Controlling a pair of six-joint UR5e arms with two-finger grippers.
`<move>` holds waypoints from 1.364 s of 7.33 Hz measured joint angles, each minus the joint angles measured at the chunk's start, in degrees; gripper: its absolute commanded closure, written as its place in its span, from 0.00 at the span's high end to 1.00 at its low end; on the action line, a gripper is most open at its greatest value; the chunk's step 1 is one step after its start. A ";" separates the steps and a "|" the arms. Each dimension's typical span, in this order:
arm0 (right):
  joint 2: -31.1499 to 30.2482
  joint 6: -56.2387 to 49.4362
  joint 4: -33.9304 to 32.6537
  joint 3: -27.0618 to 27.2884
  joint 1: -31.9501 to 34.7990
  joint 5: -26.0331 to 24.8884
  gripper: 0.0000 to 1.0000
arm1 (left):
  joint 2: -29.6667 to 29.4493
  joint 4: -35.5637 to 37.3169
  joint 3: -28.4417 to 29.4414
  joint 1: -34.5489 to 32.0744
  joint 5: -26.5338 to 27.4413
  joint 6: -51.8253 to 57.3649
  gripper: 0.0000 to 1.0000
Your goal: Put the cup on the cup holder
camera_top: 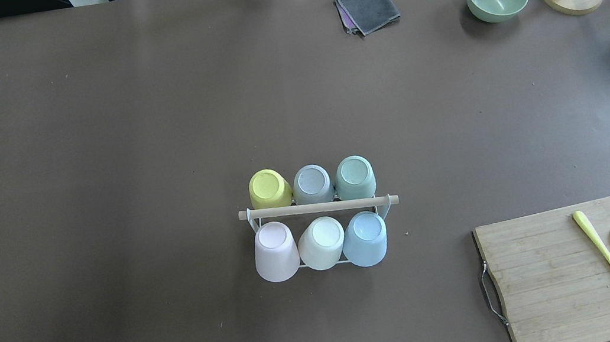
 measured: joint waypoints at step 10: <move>0.63 -0.09 0.01 0.44 -0.62 -0.35 1.00 | 0.29 -1.08 1.48 0.05 0.12 0.14 0.99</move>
